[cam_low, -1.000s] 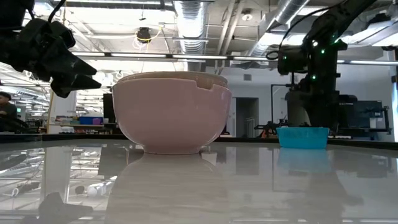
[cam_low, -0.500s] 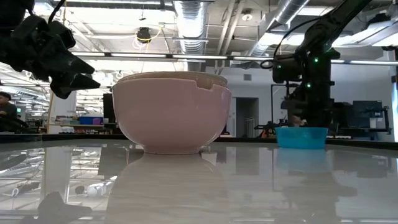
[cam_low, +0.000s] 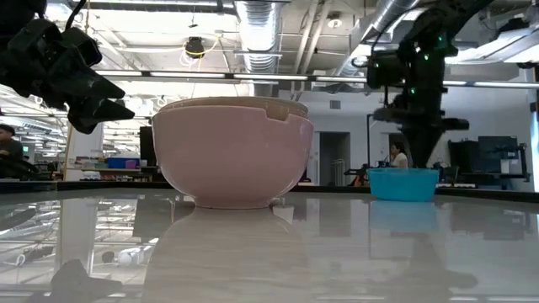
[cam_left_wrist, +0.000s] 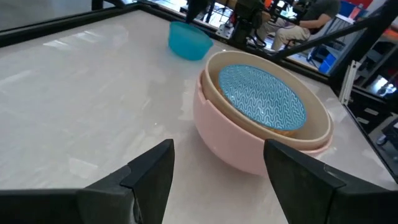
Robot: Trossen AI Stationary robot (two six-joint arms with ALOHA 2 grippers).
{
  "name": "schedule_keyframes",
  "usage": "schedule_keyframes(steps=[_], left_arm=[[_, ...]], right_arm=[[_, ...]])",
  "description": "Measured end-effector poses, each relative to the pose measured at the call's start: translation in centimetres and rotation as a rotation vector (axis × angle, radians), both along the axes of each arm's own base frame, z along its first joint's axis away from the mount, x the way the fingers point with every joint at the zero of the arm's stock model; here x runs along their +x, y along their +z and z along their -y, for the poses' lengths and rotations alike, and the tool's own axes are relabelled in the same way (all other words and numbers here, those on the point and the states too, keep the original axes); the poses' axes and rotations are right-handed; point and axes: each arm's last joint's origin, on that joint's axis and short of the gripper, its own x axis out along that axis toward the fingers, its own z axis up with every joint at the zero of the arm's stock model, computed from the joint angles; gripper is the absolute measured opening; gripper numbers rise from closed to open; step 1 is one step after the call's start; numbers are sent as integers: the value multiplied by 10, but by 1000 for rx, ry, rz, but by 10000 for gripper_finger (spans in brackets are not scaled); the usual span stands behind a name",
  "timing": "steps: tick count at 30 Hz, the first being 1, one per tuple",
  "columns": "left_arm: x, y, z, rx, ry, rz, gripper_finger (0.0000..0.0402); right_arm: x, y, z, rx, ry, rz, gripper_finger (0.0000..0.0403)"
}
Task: Nest bowls inside each other by size order
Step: Stack the transparent blue bowl on top of the blue bowl
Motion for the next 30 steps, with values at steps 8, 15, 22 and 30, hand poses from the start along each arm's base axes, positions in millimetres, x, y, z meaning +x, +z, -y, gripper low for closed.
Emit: schedule_keyframes(steps=[8, 15, 22, 30], left_arm=[[0, 0, 1, 26, -24, -5, 238], [0, 0, 2, 73, -66, -10, 238], [0, 0, 2, 104, -74, -13, 238], [0, 0, 3, 96, -124, -10, 238]], right_arm=[[26, 55, -10, -48, 24, 120, 0], [51, 104, -32, -94, 50, 293, 0], [64, 128, -64, -118, 67, 377, 0], [53, 117, -76, -114, 42, 216, 0]])
